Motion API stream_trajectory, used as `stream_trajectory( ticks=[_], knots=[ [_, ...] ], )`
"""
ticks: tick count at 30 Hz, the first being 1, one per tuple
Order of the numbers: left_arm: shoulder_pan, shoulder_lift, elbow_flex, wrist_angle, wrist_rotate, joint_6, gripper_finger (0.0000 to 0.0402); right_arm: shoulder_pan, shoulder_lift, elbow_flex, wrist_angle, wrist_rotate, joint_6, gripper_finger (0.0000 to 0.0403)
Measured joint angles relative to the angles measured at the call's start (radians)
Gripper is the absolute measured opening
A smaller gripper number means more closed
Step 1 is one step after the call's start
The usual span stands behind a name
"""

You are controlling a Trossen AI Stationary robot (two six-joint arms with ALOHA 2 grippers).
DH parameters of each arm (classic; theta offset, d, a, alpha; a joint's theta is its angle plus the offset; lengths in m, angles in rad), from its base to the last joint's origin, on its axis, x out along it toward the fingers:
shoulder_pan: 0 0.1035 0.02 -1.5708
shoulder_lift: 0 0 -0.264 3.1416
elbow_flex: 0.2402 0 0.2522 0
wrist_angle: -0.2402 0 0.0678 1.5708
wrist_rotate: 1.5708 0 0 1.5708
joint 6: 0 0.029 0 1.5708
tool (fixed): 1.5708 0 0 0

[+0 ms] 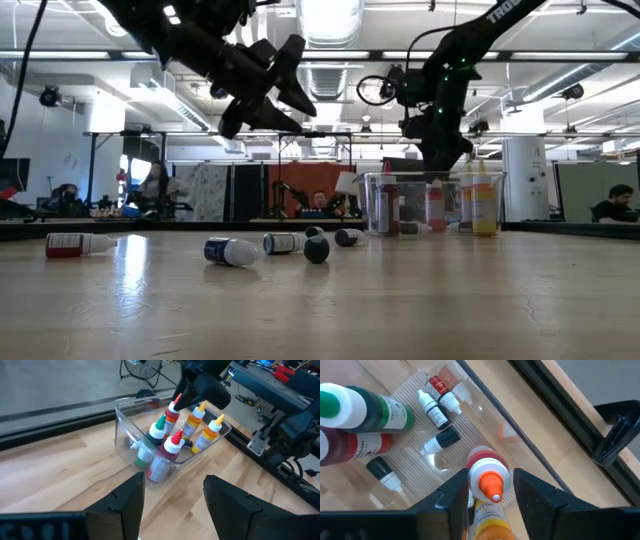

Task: Pick & Place food coloring
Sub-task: Put the large orange food coloring bottle into the transparent bin, then put the small green food coloring bottle into the transparent bin

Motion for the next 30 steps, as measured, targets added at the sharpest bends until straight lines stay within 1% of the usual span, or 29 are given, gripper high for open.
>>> stream_trajectory(
  ticks=[5,8,10,12,13,15,17,19,21,24,26,30],
  knots=[
    [0.001,0.0,-0.017,-0.009,0.0,0.059,0.0177,0.001,-0.051,0.0,-0.001,0.001,0.0,0.0186],
    [0.007,0.001,-0.037,-0.054,0.005,0.103,0.0177,0.004,-0.095,0.0,-0.006,0.001,-0.005,0.0202],
    [0.01,0.002,-0.055,-0.078,0.005,0.105,0.0177,0.011,-0.136,0.0,-0.007,-0.001,-0.012,0.0209],
    [0.015,0.002,-0.078,-0.083,0.014,0.067,0.0177,0.025,-0.18,0.0,-0.013,-0.007,-0.023,0.0216],
    [0.019,0.002,-0.086,-0.083,0.039,0.037,0.0177,0.035,-0.197,0.0,-0.018,-0.008,-0.02,0.0218],
    [0.027,0.004,-0.091,-0.084,0.095,-0.016,0.0177,0.053,-0.227,-0.001,-0.037,-0.008,0.018,0.0221],
    [0.032,0.021,-0.082,-0.097,0.11,-0.096,0.0177,0.066,-0.249,-0.001,-0.078,-0.008,0.067,0.0224],
    [0.039,0.052,-0.047,-0.169,0.114,-0.176,0.0177,0.077,-0.261,-0.001,-0.119,0.001,0.118,0.0226],
    [0.046,0.104,0.014,-0.236,0.148,-0.213,0.0177,0.083,-0.27,-0.002,-0.141,0.004,0.157,0.0228],
    [0.046,0.195,0.113,-0.335,0.213,-0.218,0.0177,0.095,-0.292,-0.003,-0.145,0.003,0.186,0.0232],
    [0.042,0.256,0.182,-0.392,0.235,-0.212,0.0177,0.097,-0.309,-0.003,-0.146,0.01,0.188,0.0235],
    [0.04,0.355,0.314,-0.551,0.241,-0.209,0.0177,0.097,-0.349,-0.003,-0.171,0.059,0.188,0.0239]
  ],
)
